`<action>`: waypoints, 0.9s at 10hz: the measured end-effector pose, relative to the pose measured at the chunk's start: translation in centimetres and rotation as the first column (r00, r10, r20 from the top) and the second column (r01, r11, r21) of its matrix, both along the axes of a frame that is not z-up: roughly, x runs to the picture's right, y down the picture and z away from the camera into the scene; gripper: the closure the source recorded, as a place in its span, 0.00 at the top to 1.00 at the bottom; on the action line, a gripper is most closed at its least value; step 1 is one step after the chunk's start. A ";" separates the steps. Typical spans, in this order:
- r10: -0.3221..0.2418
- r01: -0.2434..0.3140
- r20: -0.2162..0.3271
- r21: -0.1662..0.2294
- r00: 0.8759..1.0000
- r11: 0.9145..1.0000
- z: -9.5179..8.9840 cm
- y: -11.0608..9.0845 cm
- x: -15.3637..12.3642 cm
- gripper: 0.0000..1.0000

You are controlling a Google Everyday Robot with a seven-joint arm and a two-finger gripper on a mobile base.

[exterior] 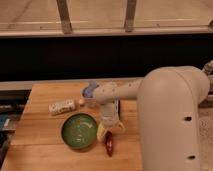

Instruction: Place the pepper in the ceramic bowl

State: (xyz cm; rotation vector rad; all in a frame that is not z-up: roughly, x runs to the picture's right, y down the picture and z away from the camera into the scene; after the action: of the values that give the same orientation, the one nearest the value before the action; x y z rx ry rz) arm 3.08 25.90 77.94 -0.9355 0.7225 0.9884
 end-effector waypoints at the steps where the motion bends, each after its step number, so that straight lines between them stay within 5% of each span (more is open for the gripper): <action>1: 0.009 -0.008 0.003 -0.019 1.000 1.000 0.4 0.8 0.0 0.80; 4: 0.036 -0.037 -0.014 -0.053 0.999 0.998 0.9 2.6 0.2 0.72; 9: 0.061 -0.064 -0.059 -0.038 0.996 0.997 -0.1 2.8 0.8 0.24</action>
State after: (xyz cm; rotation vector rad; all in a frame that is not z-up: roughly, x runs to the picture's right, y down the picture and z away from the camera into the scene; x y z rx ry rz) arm 3.89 28.69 77.89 -0.9722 0.7672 1.0628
